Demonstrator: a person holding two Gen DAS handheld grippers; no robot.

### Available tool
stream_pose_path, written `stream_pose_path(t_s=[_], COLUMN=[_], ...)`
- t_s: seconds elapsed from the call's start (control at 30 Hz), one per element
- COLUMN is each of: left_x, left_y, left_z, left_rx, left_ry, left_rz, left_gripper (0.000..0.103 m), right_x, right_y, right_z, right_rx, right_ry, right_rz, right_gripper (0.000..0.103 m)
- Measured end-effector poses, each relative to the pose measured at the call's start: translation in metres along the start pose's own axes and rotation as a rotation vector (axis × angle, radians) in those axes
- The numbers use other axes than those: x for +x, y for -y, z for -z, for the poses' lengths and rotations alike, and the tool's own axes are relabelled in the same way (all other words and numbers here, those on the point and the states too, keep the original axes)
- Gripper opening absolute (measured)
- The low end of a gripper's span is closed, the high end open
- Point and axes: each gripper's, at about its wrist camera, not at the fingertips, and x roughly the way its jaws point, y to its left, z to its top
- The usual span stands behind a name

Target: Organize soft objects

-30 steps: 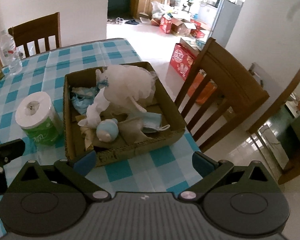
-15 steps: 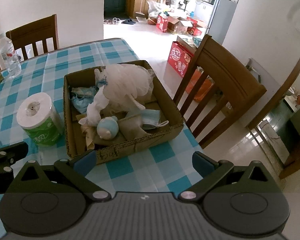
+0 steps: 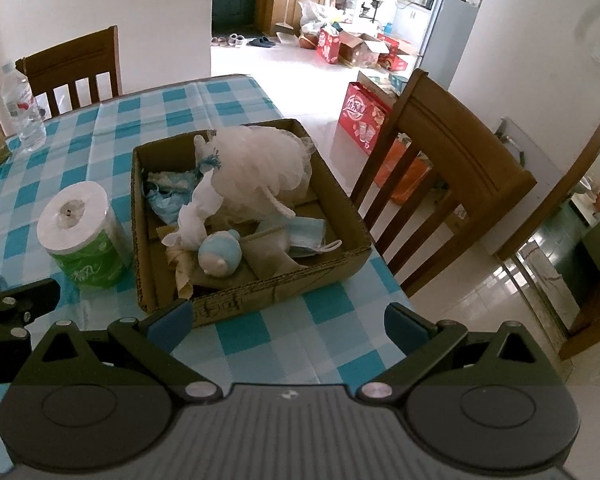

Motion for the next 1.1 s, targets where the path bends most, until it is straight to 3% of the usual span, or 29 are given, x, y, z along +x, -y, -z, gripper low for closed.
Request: stream_pose_path(t_s=[1.1], left_x=[0.0009], left_y=[0.0017], left_z=[-0.0010], left_rx=[0.000], left_ry=[-0.003], left_rz=[-0.001], left_gripper=[0.102], right_x=[0.0036], right_y=[0.0012], right_z=[0.0008], right_rx=[-0.004], right_ry=[0.001], right_rz=[-0.006], right_gripper=[0.103])
